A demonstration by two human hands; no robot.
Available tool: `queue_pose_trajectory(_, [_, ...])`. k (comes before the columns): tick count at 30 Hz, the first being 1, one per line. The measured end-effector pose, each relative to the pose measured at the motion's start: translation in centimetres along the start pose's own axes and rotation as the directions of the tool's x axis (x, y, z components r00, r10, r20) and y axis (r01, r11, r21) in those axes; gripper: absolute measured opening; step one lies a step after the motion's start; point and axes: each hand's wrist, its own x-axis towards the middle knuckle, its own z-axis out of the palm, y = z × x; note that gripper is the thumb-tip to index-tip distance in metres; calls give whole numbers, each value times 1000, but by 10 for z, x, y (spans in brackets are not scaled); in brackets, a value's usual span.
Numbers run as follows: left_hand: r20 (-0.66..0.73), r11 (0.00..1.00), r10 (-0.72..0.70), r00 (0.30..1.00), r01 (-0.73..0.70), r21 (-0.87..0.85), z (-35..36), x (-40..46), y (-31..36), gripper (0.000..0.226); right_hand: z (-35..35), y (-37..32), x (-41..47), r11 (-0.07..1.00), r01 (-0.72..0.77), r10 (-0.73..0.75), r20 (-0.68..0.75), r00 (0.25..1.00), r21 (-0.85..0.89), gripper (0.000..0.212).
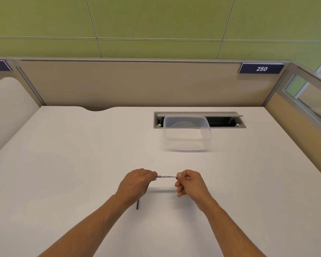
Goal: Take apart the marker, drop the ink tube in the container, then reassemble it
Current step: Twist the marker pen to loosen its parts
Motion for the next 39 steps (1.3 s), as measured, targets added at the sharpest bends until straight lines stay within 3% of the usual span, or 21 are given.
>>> queue_pose_trajectory(6, [5, 1000, -16, 1000, 16, -9, 1, -1, 2, 29, 1, 2, -1, 996, 89, -89, -15, 996, 1, 14])
queue_pose_trajectory(13, [0, 999, -27, 1000, 27, -18, 0, 0, 0, 28, 2, 1, -2, 984, 107, -105, -19, 994, 140, 8])
queue_pose_trajectory(18, [13, 1000, -20, 1000, 20, -10, 1, 0, -1, 27, 2, -2, 2, 996, -4, 5, -11, 1000, 86, 34])
queue_pose_trajectory(21, [26, 1000, -12, 1000, 12, -10, 2, 2, 0, 27, 1, -1, 2, 999, -32, 32, -16, 999, 19, 36])
queue_pose_trajectory(28, [50, 999, -18, 999, 20, -30, 3, -1, 0, 12, 0, 2, 2, 999, 39, -39, -24, 999, -3, 19])
queue_pose_trajectory(34, [41, 999, -25, 999, 26, -40, -2, 1, 0, 30, 2, 1, 0, 985, 120, -120, -11, 993, 125, 15])
queue_pose_trajectory(39, [29, 998, -18, 999, 19, -52, -3, 2, 1, 32, 3, 4, 1, 976, 185, -181, -41, 983, 118, 22])
